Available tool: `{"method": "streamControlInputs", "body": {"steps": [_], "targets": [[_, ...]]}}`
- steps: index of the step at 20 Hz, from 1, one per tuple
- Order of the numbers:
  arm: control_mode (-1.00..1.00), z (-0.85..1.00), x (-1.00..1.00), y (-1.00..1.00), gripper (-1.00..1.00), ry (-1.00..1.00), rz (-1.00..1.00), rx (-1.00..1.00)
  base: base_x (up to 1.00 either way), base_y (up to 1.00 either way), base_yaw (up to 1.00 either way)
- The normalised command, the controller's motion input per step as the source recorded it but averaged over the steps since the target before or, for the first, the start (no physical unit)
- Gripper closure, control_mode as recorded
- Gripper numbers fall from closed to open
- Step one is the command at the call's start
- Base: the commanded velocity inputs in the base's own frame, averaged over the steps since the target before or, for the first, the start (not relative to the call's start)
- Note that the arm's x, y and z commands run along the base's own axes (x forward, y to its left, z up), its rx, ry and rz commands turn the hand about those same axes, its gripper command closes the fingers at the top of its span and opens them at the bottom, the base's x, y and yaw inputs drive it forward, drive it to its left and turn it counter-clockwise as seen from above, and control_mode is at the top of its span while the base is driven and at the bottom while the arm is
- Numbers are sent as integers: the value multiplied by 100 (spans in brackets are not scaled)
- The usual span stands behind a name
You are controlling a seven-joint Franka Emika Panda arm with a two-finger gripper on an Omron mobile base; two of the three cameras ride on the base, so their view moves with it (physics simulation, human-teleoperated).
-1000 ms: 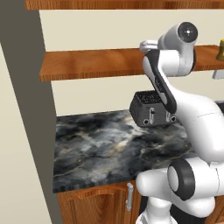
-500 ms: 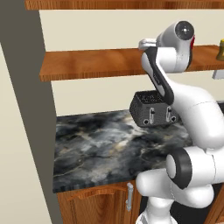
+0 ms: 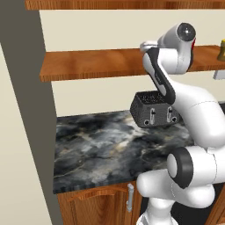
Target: Collect the turmeric, ketchup, and shaker from the cabinet and place them next to the stove.
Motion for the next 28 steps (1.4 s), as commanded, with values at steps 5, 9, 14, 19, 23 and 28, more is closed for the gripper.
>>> {"method": "streamControlInputs", "body": {"steps": [5, 9, 14, 19, 23, 28], "targets": [[-100, -13, 9, -6, -100, 2, 2, 0, 0, 0, 0], [-100, -7, 10, -8, -100, 0, 3, 0, 0, 0, 0], [-100, -2, 6, -3, -100, 0, 3, 0, 0, 0, 0], [-100, -2, 3, 0, -100, 3, 3, 0, 0, 0, 0], [-100, 0, 10, 0, -100, 6, 2, 0, 0, 0, 0], [-100, 0, 14, 0, -100, 6, 1, 0, 0, 0, 0]]}}
